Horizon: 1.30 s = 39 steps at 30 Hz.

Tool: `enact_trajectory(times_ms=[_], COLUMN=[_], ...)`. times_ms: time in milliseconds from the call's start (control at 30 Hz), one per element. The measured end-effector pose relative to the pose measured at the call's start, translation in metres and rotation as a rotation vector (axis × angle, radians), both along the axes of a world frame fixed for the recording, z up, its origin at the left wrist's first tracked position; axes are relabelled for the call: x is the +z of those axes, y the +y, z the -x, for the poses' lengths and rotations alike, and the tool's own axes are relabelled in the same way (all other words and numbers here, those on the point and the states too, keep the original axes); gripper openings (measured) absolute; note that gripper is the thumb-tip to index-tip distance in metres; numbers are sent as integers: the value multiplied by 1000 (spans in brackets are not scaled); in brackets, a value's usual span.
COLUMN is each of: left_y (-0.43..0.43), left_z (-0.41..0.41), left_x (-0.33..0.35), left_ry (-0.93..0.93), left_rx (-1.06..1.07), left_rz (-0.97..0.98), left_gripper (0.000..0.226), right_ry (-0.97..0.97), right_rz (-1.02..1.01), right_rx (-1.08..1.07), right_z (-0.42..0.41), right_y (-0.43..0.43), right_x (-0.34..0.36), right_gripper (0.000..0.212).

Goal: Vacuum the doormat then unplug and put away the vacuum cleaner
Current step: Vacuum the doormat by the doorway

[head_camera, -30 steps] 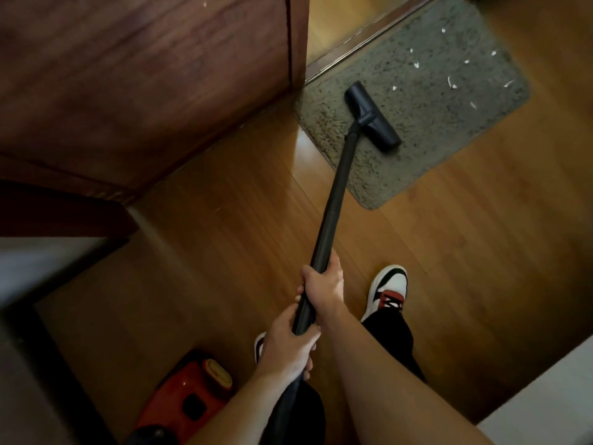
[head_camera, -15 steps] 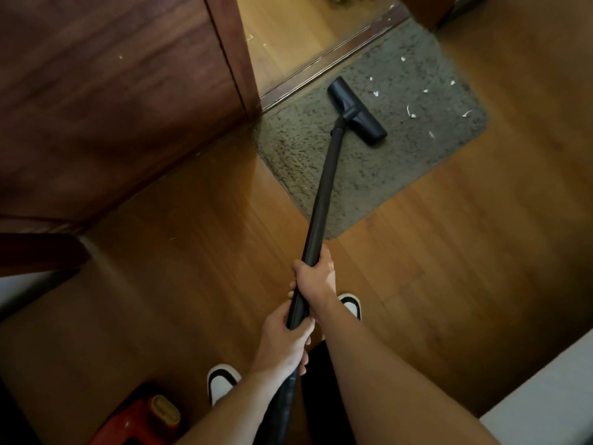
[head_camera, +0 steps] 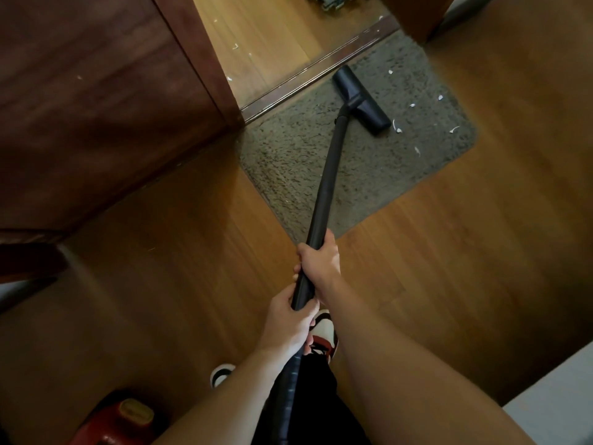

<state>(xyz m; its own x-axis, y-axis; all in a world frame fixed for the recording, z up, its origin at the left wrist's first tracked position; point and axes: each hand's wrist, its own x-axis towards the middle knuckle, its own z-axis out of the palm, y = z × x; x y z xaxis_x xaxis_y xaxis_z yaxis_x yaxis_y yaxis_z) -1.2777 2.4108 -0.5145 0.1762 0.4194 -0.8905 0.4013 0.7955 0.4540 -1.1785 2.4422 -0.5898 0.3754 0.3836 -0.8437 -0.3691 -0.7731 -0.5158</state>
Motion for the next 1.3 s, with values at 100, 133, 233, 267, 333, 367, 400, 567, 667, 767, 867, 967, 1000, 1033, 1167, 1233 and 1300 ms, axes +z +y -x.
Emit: enact_trajectory(times_ms=[100, 133, 233, 267, 333, 367, 400, 567, 667, 767, 867, 967, 1000, 1033, 1167, 1233, 1300], left_y=[3, 3, 2, 1, -2, -4, -6, -23, -35, -46, -55, -62, -64, -64, -58, -53, -47], left_z=[-10, -12, -9, -7, -1, 2, 7, 33, 52, 72, 94, 117, 124, 131, 154, 157, 154], left_x=[-1, -2, -3, -2, 2, 3, 4, 12, 12, 9, 10, 15, 18, 21, 27, 30, 35], left_ry=[-14, -13, -3, -3, 11, 16, 19, 13, 38, 61, 66, 53, 52, 49, 27, 30, 19], left_rx=[15, 17, 19, 12, -3, -8, -12, -19, -41, -72, -104, -103, -101, -90, -51, -41, -31], left_rz=[4, 3, 8, 6, 4, 1, -2, -18, -26, -36, -46, -4, 17, 39, 60, 44, 44], left_gripper=[18, 18, 16, 15, 15, 15, 14, 20, 19, 17, 18, 16, 14, 12, 7, 6, 7], right_ry=[-1, -2, -13, -13, -6, -4, 0, 15, 32, 35, 33, 25, 23, 22, 23, 20, 24], right_rz=[-3, -3, 1, -2, 1, 7, 16, 35, 40, 46, 53, 75, 83, 90, 92, 85, 76], right_rx=[9, 13, 15, 10, 3, 1, 0, 7, -5, -12, -11, -1, 7, 15, 25, 21, 25], right_z=[-11, -12, -10, -7, -1, 3, 7, 33, 53, 73, 93, 114, 122, 129, 151, 154, 152], right_y=[5, 6, 4, 3, 0, -2, -5, -24, -37, -48, -57, -64, -66, -67, -60, -55, -49], right_x=[2, 2, 0, 0, 0, 1, 2, 7, 7, 6, 11, 18, 21, 23, 32, 37, 40], right_gripper=[42, 41, 40, 40, 41, 41, 42, 51, 57, 58, 56, 51, 51, 51, 54, 55, 54])
